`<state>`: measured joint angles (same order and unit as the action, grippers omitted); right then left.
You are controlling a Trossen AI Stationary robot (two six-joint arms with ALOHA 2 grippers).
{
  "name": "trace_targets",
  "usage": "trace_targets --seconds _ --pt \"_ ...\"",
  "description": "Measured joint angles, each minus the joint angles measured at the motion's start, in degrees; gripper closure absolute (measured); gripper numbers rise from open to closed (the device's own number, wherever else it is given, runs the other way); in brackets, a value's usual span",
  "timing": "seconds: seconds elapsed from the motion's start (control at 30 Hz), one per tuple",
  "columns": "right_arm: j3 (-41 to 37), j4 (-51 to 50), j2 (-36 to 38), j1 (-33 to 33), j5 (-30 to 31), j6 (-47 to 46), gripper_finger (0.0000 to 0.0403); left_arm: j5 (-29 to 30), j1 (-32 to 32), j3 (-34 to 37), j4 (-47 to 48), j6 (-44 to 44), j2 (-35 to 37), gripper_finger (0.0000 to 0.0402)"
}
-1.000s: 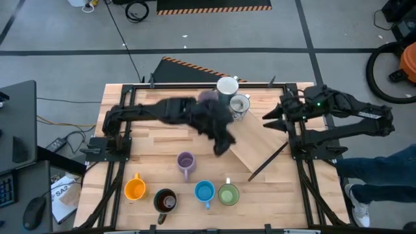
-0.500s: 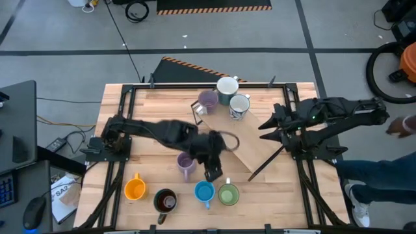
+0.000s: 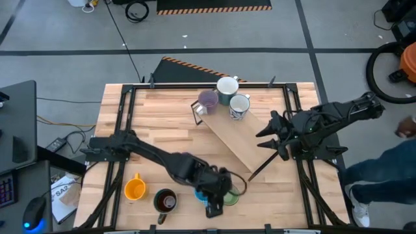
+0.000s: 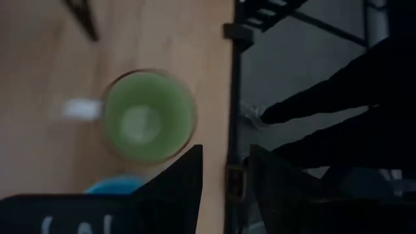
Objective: Place coffee mugs
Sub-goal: Put the green mug on the shelf
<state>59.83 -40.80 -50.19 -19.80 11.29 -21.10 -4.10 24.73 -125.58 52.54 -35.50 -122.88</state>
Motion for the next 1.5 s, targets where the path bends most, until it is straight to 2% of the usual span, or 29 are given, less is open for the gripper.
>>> trace_targets --seconds 0.27,0.4,0.57,0.7,0.87,1.13,1.27,1.37,1.5 --pt "0.00 -0.03 0.00 -1.79 1.54 -2.29 0.0210 -0.08 1.21 -0.02 -6.68 -4.40 -3.70 0.0272" --pt "0.00 0.24 0.00 -2.56 1.91 -1.54 0.0210 3.11 1.58 -0.10 -7.01 -2.49 -4.04 0.0272" --pt "0.00 3.80 -1.91 -5.40 -3.01 1.63 0.0210 6.81 1.91 -0.08 -5.74 5.84 -5.34 0.0272" --pt "0.00 3.66 -4.90 -8.23 -5.02 1.41 0.0210 6.46 1.44 -0.01 -0.08 2.61 -5.37 0.0272" --pt "-0.02 5.60 -7.93 -11.75 -4.29 0.30 0.0210 8.13 0.70 0.02 4.69 -2.41 -2.89 0.0272" --pt "-0.02 8.53 -12.78 -15.97 -3.63 -0.71 0.0210 18.58 0.94 -0.02 8.77 -3.59 5.89 0.0272" --pt "-0.02 10.91 -16.20 -17.36 -3.41 -3.82 0.0210 24.29 -0.07 -0.07 10.24 0.38 9.77 0.0273" --pt "1.12 10.88 -19.54 -18.27 -3.43 -5.22 0.0210 25.14 -1.48 0.34 8.35 4.41 10.76 0.0283" --pt "7.63 8.81 -25.18 -19.77 -2.57 -5.08 0.0210 24.34 -2.39 3.41 1.24 10.24 11.46 0.0307"
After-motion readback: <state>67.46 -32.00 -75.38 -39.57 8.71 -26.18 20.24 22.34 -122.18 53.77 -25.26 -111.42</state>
